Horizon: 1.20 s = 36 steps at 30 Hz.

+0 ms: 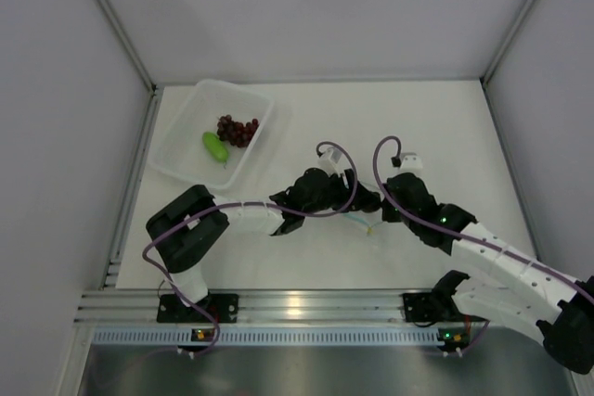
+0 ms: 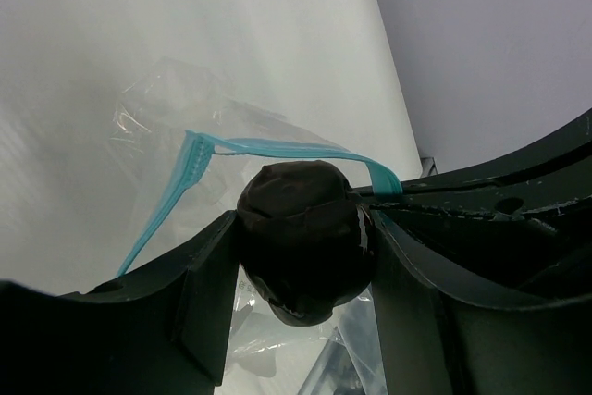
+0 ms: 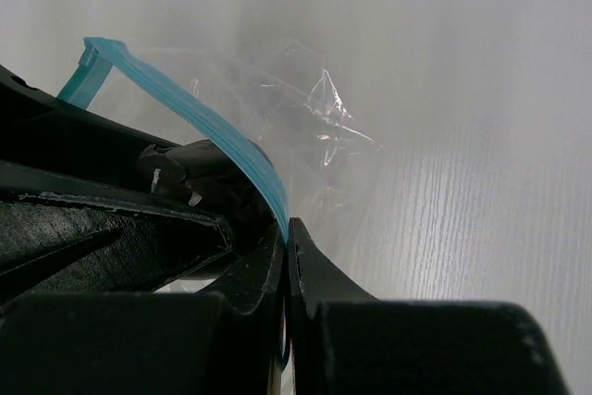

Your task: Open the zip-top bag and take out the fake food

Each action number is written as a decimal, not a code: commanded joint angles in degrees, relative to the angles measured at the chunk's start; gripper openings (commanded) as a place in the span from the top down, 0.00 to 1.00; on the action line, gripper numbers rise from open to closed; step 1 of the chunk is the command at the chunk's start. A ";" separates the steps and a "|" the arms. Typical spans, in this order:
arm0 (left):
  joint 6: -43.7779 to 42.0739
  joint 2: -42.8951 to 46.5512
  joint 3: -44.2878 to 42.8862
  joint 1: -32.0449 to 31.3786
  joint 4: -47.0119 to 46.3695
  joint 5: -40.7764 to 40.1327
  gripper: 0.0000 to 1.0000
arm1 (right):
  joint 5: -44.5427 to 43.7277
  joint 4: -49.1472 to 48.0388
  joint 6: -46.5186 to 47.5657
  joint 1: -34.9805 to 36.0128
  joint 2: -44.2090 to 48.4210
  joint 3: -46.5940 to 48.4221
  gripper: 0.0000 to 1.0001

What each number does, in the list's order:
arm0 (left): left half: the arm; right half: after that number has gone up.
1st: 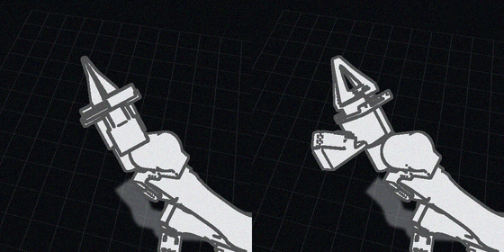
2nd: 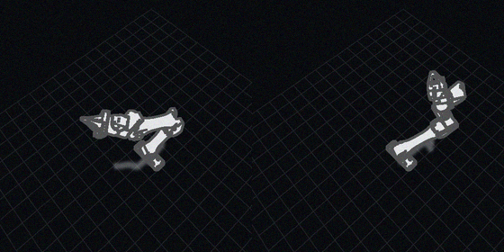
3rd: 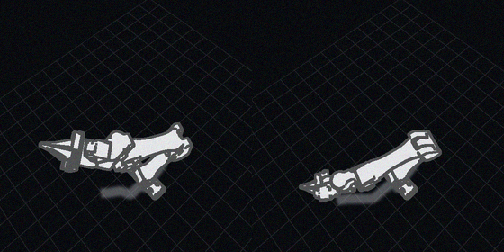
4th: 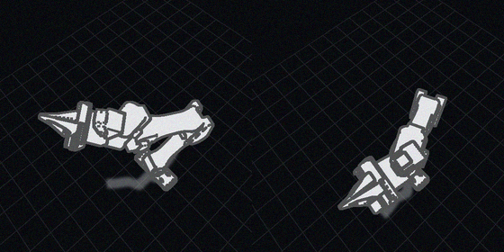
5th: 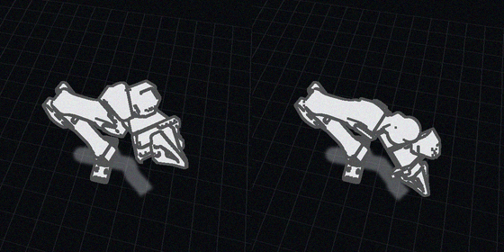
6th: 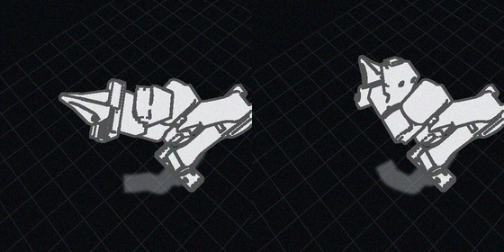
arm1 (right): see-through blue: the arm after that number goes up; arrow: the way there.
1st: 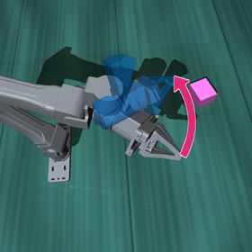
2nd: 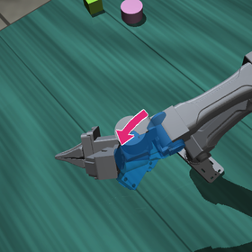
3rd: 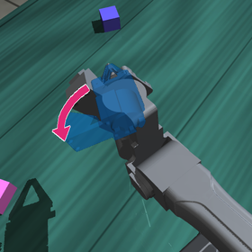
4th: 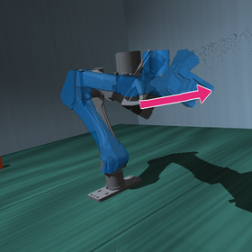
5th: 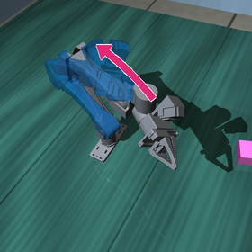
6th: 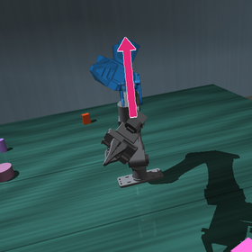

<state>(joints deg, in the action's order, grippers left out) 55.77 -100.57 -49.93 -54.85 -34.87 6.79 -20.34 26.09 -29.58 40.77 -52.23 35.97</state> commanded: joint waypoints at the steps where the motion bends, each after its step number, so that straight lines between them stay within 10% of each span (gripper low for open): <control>1: 1.45 0.03 -2.54 -0.43 -3.62 2.18 0.73 | 2.14 -4.73 -0.65 1.15 -0.51 -0.10 1.00; 30: 3.03 -3.75 -4.30 -1.40 -6.08 9.21 0.32 | 10.14 -15.63 -1.18 1.06 3.36 -2.57 1.00; 36: 2.77 -3.75 -4.38 -1.49 -6.08 9.39 0.64 | 9.35 -14.66 -1.09 1.06 3.18 -2.39 1.00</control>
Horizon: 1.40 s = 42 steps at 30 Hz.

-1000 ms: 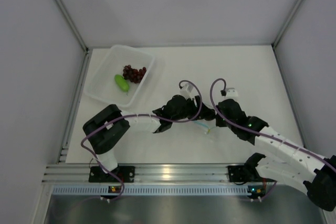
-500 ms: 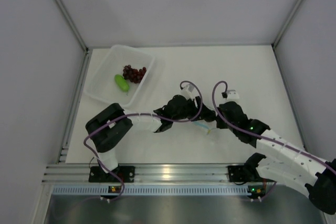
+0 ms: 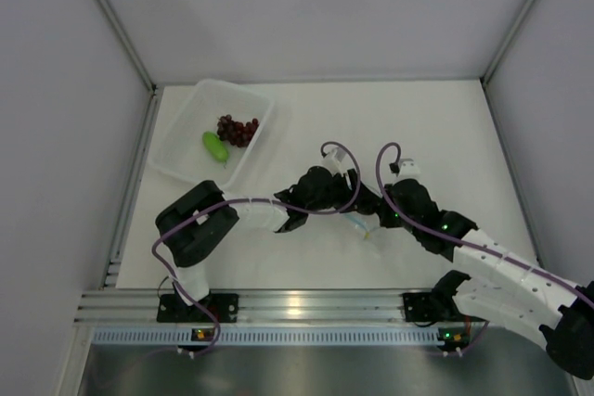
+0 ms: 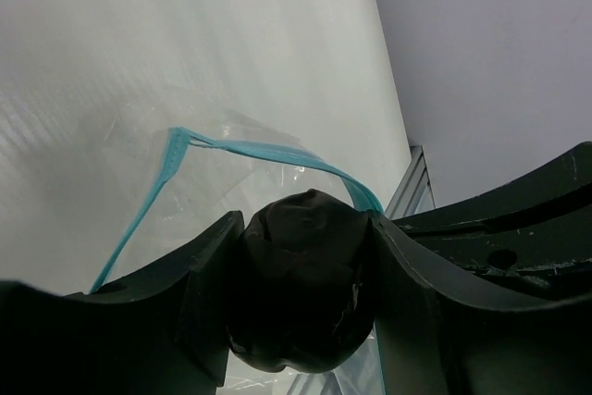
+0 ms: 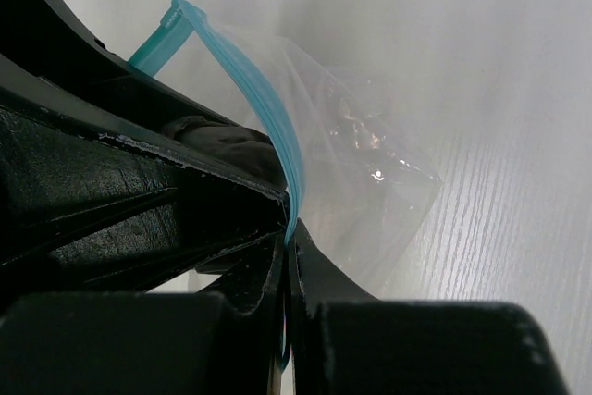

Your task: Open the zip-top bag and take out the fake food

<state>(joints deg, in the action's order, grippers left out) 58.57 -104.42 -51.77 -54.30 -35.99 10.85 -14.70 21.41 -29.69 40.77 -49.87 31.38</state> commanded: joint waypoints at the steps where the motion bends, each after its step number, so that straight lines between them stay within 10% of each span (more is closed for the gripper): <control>1: -0.03 0.18 -2.46 -1.95 -4.88 5.15 0.79 | 3.54 -9.72 -0.98 1.15 0.65 2.20 1.00; 34: -0.38 19.78 8.00 10.96 -4.45 7.60 0.93 | -2.62 -1.72 1.74 1.06 1.79 5.36 1.00; 42: -9.07 29.08 4.49 20.80 16.80 0.68 0.84 | -2.61 -0.84 1.92 1.06 3.37 5.27 1.00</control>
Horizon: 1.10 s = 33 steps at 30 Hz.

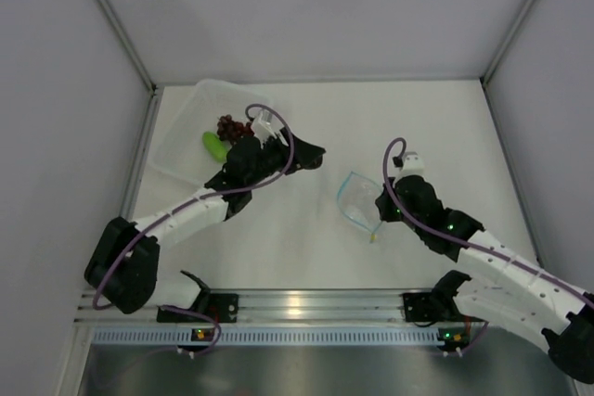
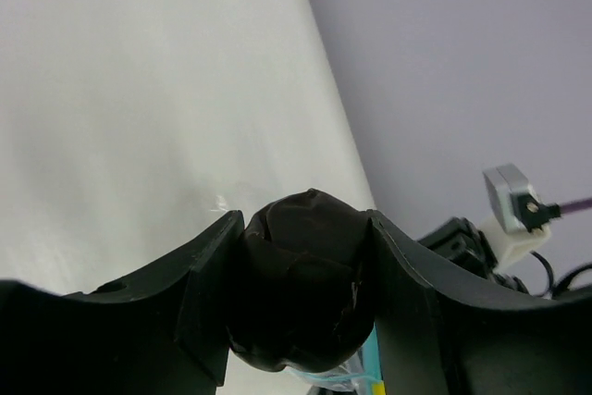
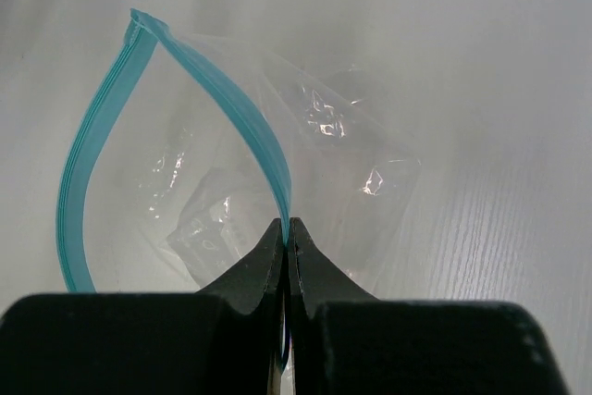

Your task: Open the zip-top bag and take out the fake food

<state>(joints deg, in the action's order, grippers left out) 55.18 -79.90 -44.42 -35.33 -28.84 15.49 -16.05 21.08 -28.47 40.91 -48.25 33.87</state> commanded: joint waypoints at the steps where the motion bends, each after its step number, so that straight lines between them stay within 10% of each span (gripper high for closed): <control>1: -6.74 5.10 -5.30 2.63 12.64 -7.80 0.83 | -1.17 -0.51 0.78 1.02 1.93 2.78 1.00; 6: -12.63 4.76 -13.14 9.12 32.49 -17.33 0.79 | -1.44 0.63 1.14 0.93 3.33 3.66 1.00; 18: -12.73 -3.07 -20.44 31.62 46.24 -21.89 0.47 | -0.38 2.38 2.01 1.02 5.01 4.19 1.00; 25: -13.69 -6.23 -22.46 34.63 48.70 -24.18 0.22 | -0.03 3.26 2.36 0.93 5.18 5.07 1.00; 27: -13.87 -6.23 -22.81 34.63 49.49 -24.97 0.02 | 0.06 3.70 2.45 0.93 5.10 5.42 1.00; 33: -14.49 -2.38 -22.55 34.80 50.64 -24.28 0.02 | -0.12 5.02 3.42 1.02 4.31 7.61 1.00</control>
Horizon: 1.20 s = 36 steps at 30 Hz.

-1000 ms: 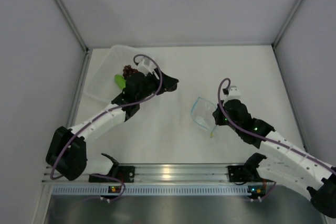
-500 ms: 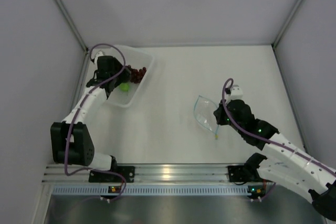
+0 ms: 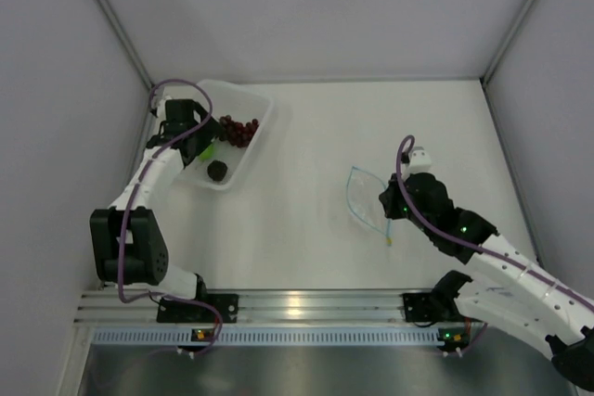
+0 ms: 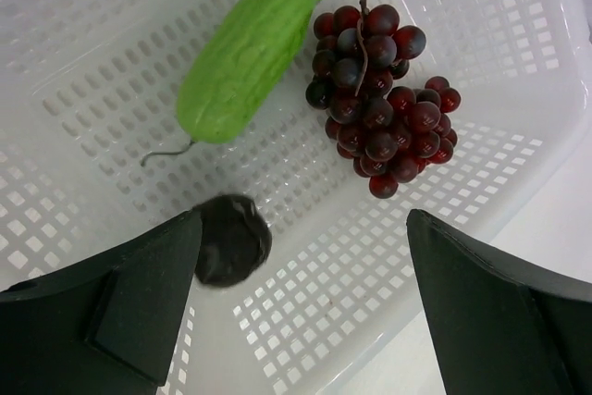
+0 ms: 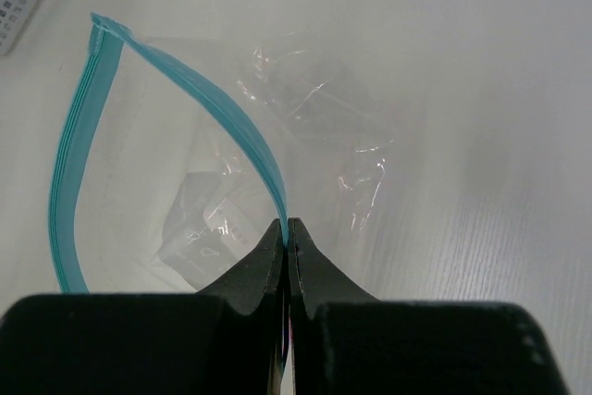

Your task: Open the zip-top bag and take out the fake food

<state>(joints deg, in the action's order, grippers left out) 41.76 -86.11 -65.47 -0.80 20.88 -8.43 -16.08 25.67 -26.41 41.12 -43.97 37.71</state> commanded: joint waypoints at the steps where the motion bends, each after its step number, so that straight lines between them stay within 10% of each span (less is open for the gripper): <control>1: -1.15 4.62 -1.24 0.27 1.00 0.16 0.02 | -0.10 0.95 1.89 0.71 -0.15 4.64 1.00; 13: -7.21 18.59 1.13 0.27 7.49 16.16 0.02 | -6.24 7.90 7.59 0.71 -3.76 14.48 1.00; 22: -13.89 28.61 5.53 0.18 14.44 22.49 0.02 | -30.83 18.97 14.98 0.71 -12.80 23.63 1.00; 29: -19.42 34.24 8.78 0.18 16.56 19.34 0.02 | -43.77 19.16 20.51 0.28 -30.00 29.69 1.00; 36: -20.05 42.41 11.51 -1.31 17.17 -2.11 0.02 | -44.21 17.65 19.84 -4.64 -52.51 40.12 1.00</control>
<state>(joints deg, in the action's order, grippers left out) 23.62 -47.09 -54.70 -1.10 37.91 0.08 -56.69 42.87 -6.83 38.35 -89.34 71.40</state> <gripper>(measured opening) 0.983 0.006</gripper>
